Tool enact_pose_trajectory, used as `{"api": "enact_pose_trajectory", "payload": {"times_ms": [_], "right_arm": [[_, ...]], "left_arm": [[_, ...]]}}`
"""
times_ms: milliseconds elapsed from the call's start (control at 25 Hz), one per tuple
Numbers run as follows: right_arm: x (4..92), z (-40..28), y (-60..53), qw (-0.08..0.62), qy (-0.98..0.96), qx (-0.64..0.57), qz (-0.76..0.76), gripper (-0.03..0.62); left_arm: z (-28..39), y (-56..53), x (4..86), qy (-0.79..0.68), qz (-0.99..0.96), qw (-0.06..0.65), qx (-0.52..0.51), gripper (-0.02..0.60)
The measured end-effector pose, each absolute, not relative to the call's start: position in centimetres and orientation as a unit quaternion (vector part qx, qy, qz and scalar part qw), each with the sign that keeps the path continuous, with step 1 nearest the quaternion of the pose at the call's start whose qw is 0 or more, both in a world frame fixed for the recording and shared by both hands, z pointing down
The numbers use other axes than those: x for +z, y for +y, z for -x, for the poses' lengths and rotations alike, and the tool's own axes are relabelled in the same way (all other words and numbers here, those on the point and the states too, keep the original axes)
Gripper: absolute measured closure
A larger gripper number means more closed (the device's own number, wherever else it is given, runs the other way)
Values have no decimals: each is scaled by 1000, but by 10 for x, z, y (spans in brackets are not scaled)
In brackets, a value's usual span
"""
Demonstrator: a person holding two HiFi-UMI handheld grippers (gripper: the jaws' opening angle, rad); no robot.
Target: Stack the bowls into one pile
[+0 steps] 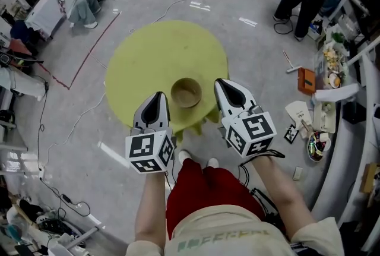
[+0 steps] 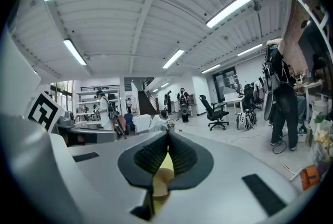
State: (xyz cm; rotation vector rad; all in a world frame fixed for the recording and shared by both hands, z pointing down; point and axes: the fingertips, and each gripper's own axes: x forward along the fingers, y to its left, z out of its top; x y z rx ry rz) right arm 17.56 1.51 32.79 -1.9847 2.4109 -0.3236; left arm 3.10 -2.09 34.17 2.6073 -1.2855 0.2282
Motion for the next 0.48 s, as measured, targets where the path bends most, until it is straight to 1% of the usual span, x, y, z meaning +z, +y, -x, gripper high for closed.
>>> {"api": "enact_pose_trajectory", "payload": {"times_ms": [480], "right_arm": [[293,-184,55,21,781,-65,621,559]], "left_arm": [[-32,21,302,-451,-888,68,57,554]]}}
